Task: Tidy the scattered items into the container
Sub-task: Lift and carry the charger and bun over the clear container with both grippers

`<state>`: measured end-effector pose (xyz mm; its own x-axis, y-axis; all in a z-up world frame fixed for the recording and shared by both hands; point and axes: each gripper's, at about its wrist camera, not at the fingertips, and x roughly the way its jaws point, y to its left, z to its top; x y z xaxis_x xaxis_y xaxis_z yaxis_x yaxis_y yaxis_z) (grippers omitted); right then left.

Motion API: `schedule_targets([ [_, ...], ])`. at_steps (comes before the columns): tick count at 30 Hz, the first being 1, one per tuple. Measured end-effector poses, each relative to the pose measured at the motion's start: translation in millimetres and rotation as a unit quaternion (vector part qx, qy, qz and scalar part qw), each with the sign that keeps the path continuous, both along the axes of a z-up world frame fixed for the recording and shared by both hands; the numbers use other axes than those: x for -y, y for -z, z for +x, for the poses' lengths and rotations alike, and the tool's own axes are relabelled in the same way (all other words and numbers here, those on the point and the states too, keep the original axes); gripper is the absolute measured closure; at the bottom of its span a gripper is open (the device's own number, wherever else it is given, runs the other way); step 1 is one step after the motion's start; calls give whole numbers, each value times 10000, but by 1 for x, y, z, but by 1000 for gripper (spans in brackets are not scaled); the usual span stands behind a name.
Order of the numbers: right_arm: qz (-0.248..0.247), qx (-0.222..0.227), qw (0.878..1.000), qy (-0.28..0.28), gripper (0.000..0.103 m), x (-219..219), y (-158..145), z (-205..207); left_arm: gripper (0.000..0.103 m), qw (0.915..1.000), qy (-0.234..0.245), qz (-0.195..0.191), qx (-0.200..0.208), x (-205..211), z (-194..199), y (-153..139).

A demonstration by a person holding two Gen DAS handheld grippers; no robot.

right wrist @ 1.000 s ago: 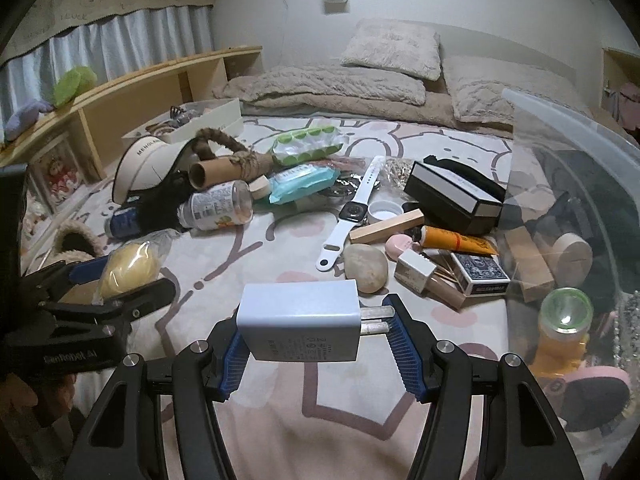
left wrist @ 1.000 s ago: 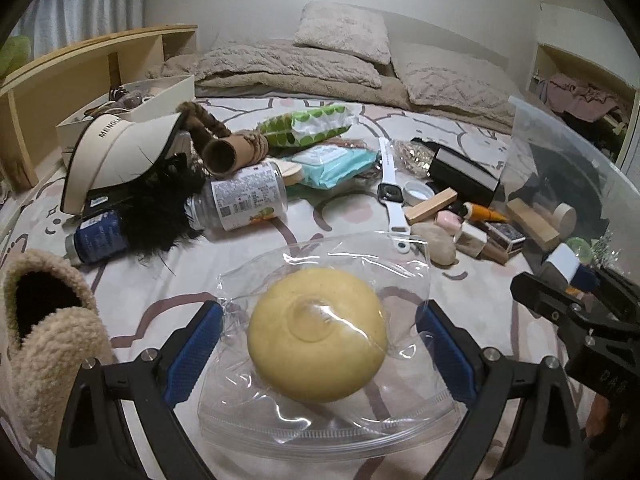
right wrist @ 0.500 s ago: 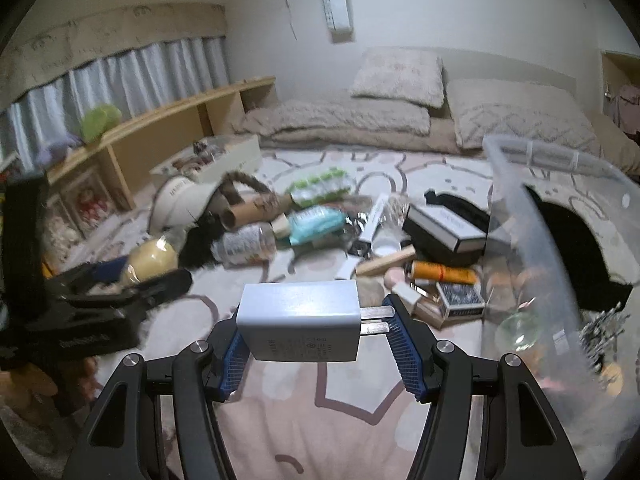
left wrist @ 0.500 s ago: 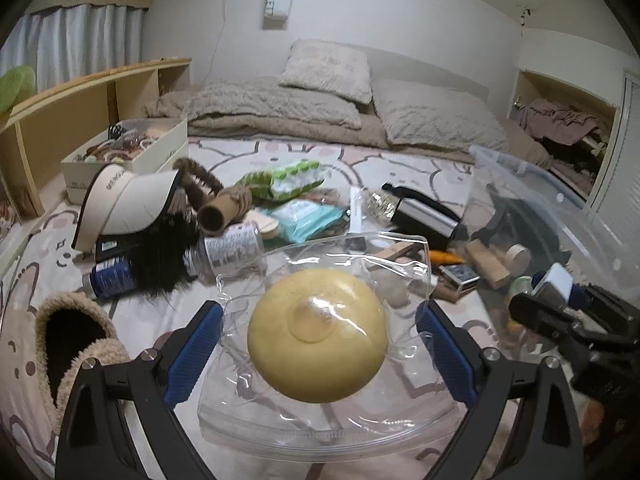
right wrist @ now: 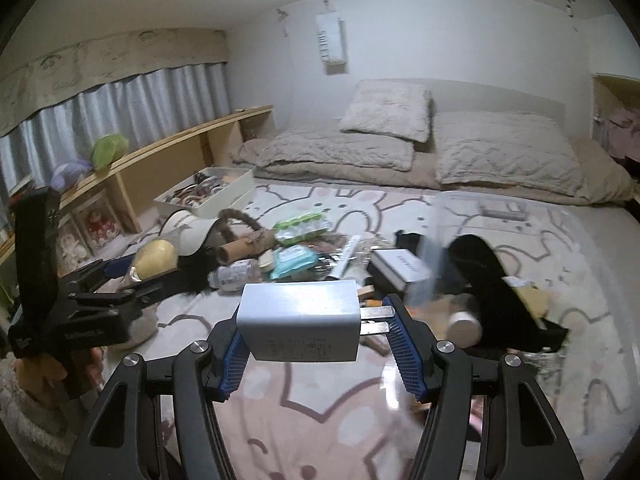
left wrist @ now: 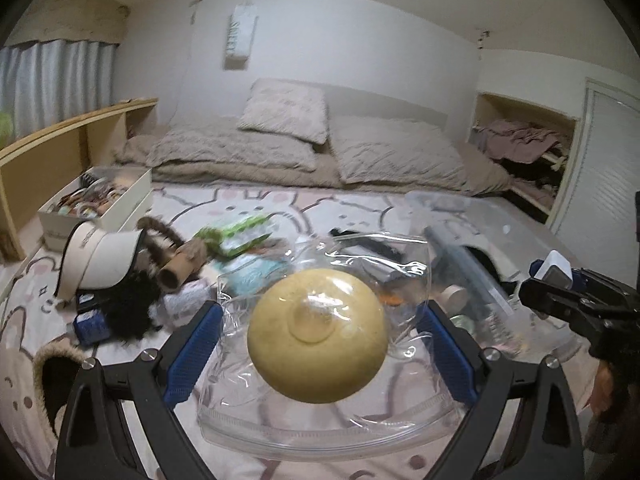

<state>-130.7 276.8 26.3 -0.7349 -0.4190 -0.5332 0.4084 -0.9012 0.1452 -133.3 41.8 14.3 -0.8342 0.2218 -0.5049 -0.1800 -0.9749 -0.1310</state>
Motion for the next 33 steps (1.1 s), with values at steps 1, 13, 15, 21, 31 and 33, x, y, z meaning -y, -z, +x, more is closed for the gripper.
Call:
schedule_targets([
  [1,-4,24,10000,67,40,-9,-3,-1,5,10000,63,22,-23,-4,0,-3],
  [13,-17,916,9933,708,40,-90,8,-14,5,9960,881,94,-91,-65,-9,-20],
  [15,-4,1203,9894,815,40,-101,15,-21,5,9947,1014,105,-110,-76,-9,-22],
  [21,150,2227,9704,922,40,-117,36,-49,5,9911,1314,37,-224,-106,-10,-29],
  [31,693,3301,9369,922,40,-101,57,-74,5,9863,1633,48,-247,-132,-13,-33],
  [33,706,3496,9296,929,40,-100,63,-76,5,9859,1654,85,-249,-134,-14,-34],
])
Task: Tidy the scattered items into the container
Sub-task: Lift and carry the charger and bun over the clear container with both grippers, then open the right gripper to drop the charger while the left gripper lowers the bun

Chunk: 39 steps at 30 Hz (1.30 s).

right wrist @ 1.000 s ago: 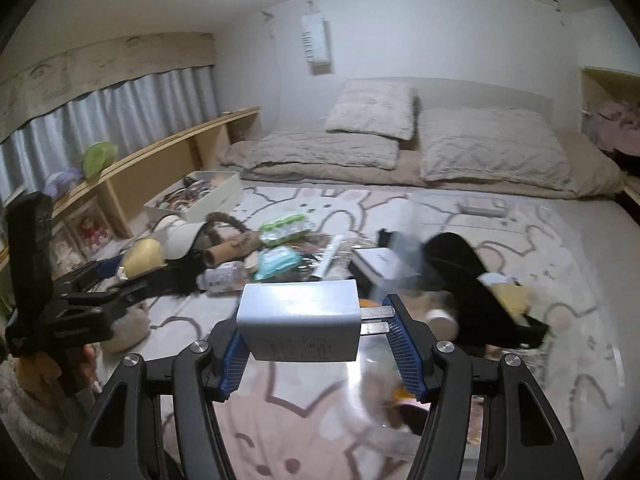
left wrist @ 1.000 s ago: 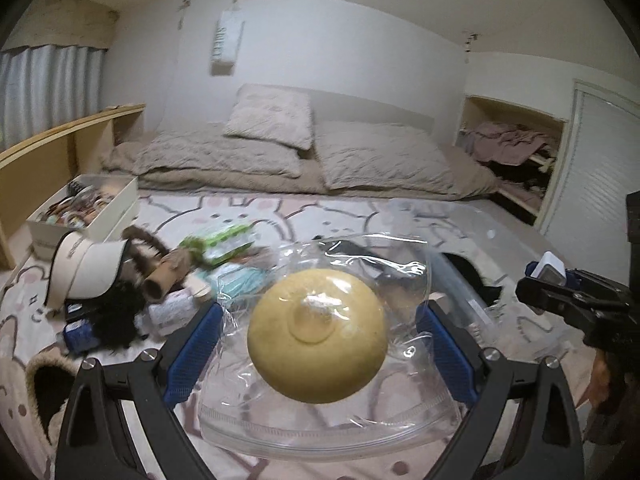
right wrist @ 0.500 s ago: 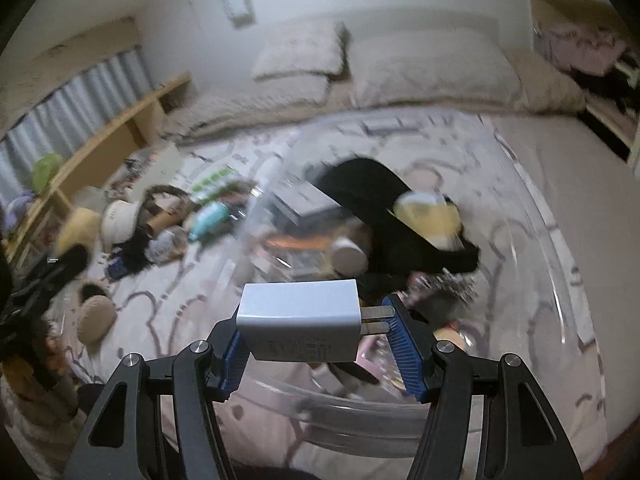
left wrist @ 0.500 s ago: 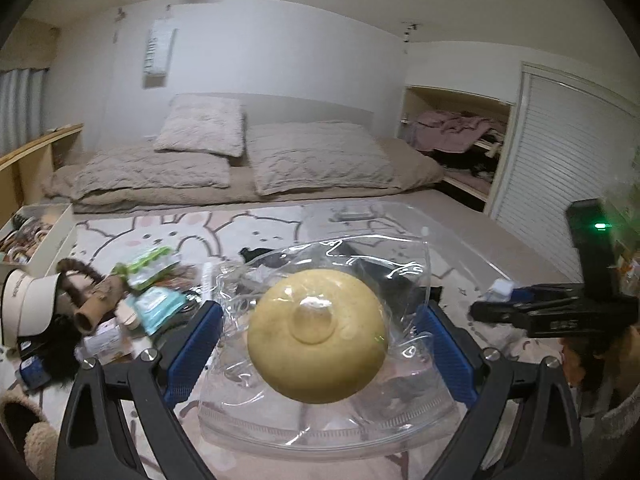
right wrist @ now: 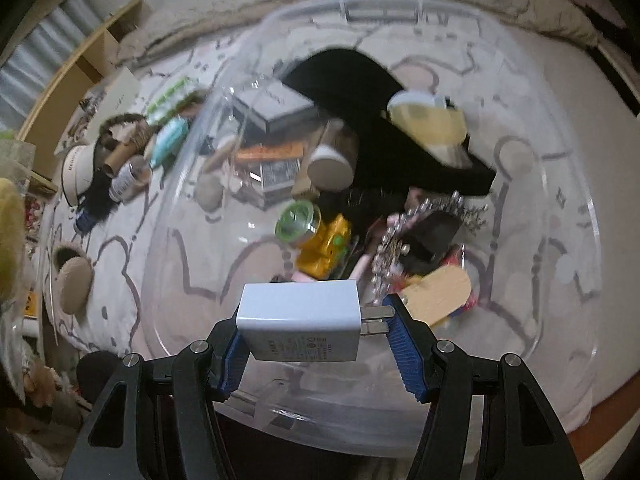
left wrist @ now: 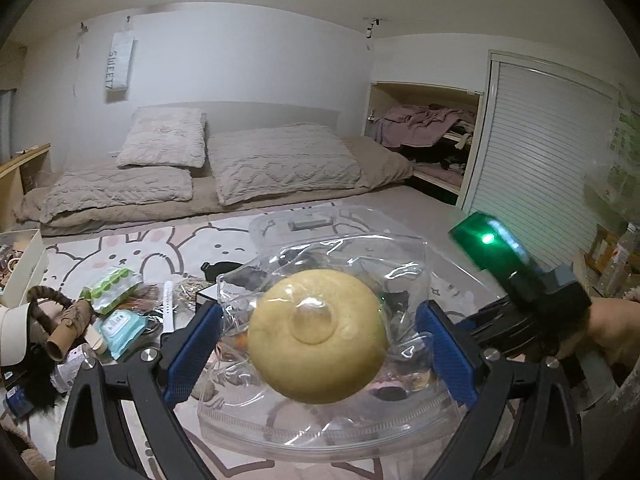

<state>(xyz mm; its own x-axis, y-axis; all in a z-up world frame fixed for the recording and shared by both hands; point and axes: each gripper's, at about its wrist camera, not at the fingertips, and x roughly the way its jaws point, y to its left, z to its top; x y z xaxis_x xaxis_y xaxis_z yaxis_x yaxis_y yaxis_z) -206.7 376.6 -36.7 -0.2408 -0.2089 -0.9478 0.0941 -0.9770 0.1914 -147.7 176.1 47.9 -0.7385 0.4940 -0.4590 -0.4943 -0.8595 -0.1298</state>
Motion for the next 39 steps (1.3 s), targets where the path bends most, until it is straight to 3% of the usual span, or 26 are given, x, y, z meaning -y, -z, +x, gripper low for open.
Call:
schedule_targets([
  [4,-142,519,9984,158,40,0,14,-5,5,9999,12,123,-6,1,-5,-2],
  [14,82,1159,9932,97,37,6,32,-13,5,9997,19,253,-3,-3,-17,-10],
  [18,69,1085,9941,35,15,3,31,-14,5,9997,36,234,18,-9,-21,-12],
  [26,5,879,9961,-99,14,-6,22,-11,5,9995,168,154,205,-27,-31,-10],
  [39,55,-96,9999,-83,14,-52,-14,10,5,9901,789,-80,1154,-86,-59,3],
])
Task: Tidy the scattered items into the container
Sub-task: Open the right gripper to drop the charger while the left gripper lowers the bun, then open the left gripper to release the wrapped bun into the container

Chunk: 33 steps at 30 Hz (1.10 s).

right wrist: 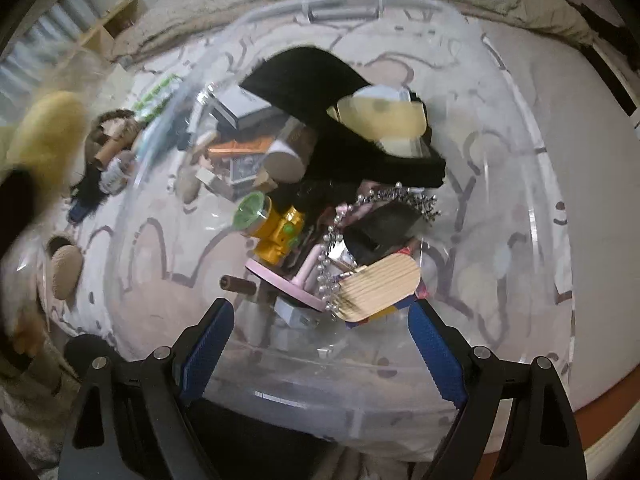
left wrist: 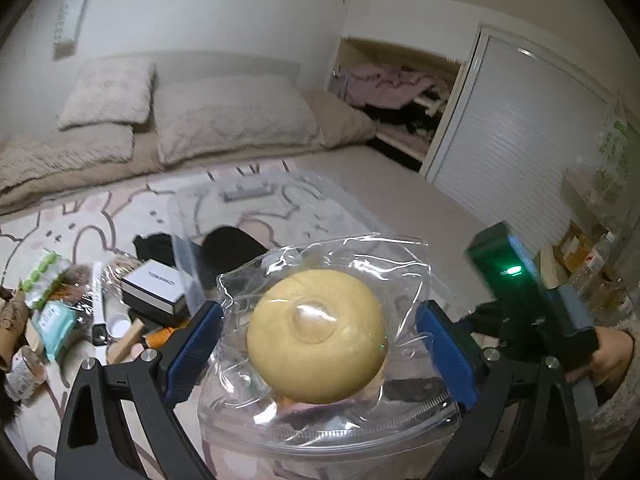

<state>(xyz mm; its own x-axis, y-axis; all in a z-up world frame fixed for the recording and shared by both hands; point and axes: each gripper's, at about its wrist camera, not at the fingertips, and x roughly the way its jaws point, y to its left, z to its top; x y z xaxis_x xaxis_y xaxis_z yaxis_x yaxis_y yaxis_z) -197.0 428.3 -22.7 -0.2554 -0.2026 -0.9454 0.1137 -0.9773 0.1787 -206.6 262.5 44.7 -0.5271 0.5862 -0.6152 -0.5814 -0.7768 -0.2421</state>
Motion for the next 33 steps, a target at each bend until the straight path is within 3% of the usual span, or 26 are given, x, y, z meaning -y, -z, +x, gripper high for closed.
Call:
schedule_targets([
  [7,-118,-353,9993,43,14,-18,-12,10,5,9976,61,-609,321,-33,-19,20],
  [13,-172,-443,9989,38,14,-25,-10,12,0,9937,82,-1096,216,-53,-27,38],
  [33,-181,-555,9983,12,14,-28,-7,12,0,9939,-5,-1098,114,-46,-29,29],
])
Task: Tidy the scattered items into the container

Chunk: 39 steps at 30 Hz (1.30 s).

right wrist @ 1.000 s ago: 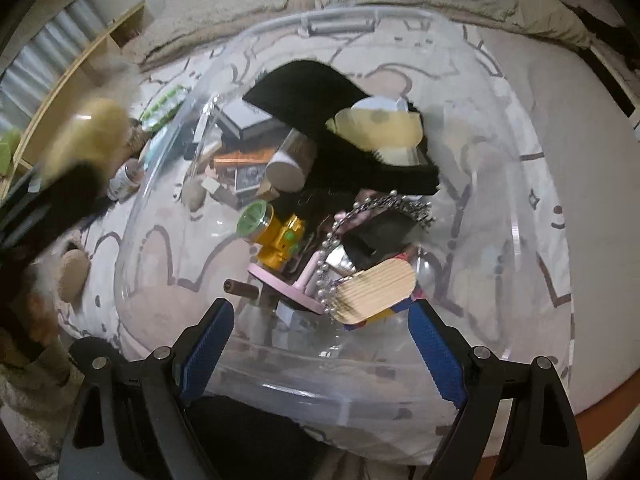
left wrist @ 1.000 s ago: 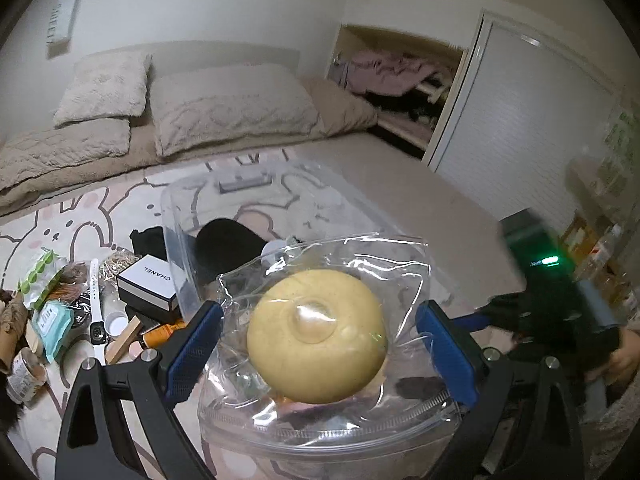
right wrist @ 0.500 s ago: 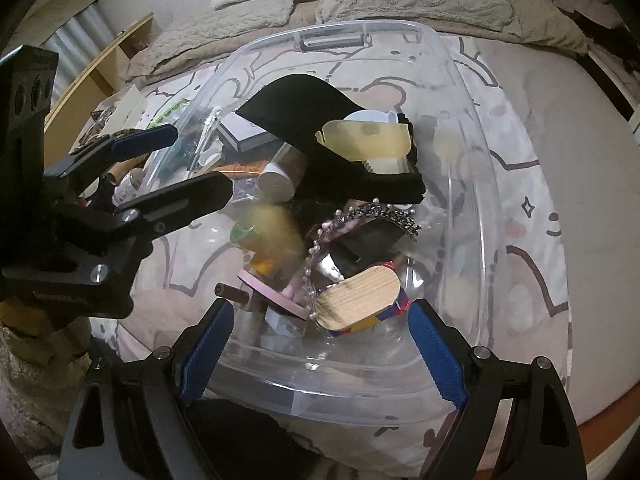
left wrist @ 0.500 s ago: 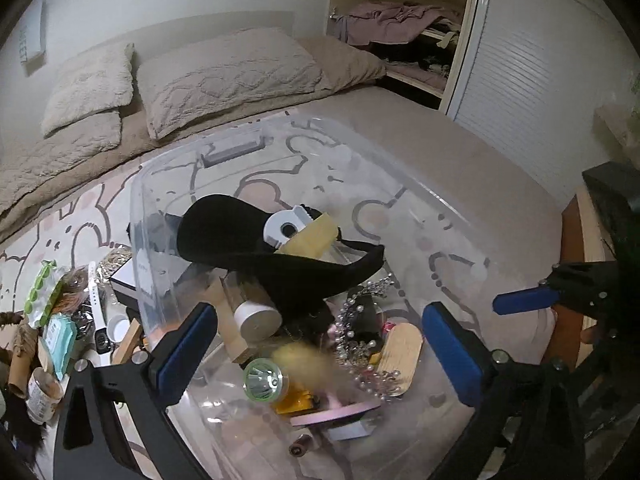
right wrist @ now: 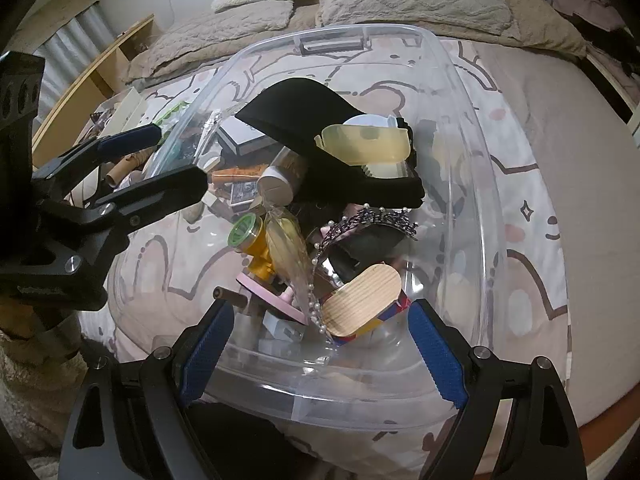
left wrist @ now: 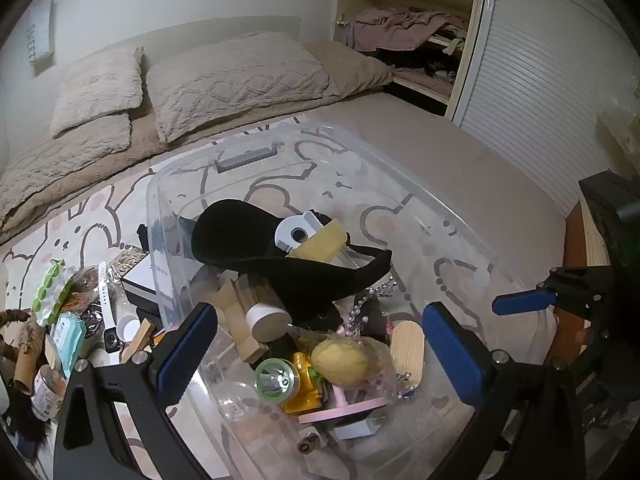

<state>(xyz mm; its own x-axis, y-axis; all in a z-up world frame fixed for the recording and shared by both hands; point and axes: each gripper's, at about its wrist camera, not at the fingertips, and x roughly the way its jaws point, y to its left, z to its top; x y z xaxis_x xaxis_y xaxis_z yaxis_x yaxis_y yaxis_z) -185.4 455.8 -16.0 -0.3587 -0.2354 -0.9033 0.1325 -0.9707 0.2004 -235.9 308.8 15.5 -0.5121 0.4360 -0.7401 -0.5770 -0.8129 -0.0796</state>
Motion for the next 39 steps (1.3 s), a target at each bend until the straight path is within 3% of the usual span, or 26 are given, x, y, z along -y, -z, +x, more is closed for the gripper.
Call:
schedule_targets([
  [15,-205,-531,9982,172,14,5,-18,10,0,9996,-144,155,-161,28,13,-11],
  [19,-231,-854,9957,265,14,8,-25,17,0,9993,-201,246,-186,37,18,-14],
  [23,-220,-1184,9920,387,14,11,-33,25,0,9988,-280,326,-220,48,23,-17],
  [25,-270,-1281,9904,450,0,11,-36,28,0,9985,-334,367,-247,55,26,-19],
  [28,-395,-1473,9869,524,0,12,-40,36,0,9978,-421,422,-297,63,30,-23],
  [39,-28,-2384,9686,708,0,32,-66,71,0,9941,-659,591,-620,97,59,-41],
])
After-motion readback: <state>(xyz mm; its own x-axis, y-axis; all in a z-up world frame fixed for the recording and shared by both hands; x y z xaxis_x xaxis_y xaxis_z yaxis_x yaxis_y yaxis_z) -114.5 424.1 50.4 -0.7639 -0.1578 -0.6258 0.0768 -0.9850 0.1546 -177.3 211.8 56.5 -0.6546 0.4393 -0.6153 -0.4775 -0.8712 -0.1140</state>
